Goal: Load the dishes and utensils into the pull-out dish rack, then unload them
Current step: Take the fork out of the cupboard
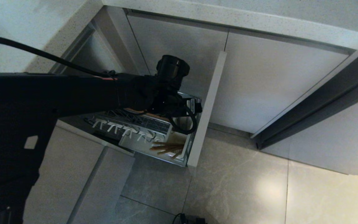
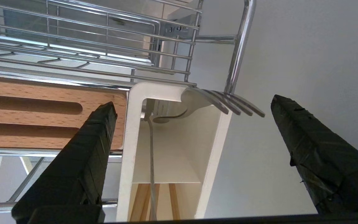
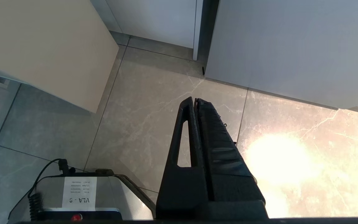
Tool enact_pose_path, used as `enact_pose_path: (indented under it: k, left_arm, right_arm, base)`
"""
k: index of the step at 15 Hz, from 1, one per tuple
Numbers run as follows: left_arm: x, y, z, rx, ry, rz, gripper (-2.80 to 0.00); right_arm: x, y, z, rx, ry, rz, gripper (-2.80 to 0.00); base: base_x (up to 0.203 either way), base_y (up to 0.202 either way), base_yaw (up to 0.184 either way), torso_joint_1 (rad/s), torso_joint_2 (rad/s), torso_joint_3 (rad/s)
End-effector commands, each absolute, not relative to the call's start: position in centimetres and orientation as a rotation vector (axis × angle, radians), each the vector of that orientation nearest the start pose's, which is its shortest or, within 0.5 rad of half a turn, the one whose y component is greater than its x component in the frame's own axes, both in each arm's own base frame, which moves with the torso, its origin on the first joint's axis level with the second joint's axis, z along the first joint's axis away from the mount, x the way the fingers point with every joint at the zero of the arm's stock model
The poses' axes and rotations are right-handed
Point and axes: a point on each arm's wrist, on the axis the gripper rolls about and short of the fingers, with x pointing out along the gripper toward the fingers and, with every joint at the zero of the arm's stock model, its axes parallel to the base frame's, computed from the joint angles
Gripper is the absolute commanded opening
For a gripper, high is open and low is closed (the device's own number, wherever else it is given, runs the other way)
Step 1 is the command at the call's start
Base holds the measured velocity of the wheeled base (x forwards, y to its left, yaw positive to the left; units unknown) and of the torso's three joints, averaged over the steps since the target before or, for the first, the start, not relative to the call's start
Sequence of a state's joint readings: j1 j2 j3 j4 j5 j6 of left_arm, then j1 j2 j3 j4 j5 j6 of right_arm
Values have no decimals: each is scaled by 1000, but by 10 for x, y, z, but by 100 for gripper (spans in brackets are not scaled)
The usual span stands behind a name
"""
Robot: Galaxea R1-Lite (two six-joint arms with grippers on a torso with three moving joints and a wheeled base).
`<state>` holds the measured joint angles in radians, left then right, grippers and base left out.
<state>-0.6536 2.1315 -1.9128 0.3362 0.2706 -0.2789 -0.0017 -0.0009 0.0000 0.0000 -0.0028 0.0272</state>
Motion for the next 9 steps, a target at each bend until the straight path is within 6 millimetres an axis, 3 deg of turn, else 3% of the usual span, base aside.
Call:
enact_pose_path:
  k: [1,9]
  left_arm:
    - [347,-258,237,-5,541,-301,0]
    - [351,-252,238,192,505,-342,0]
  right_arm:
    - [-23,0,75,28,-2,-5,-280]
    - [-23,0,75,27,-2,-5,-280]
  base:
    - [0,0,0,0,0,0]
    - [0,0,0,0,0,0]
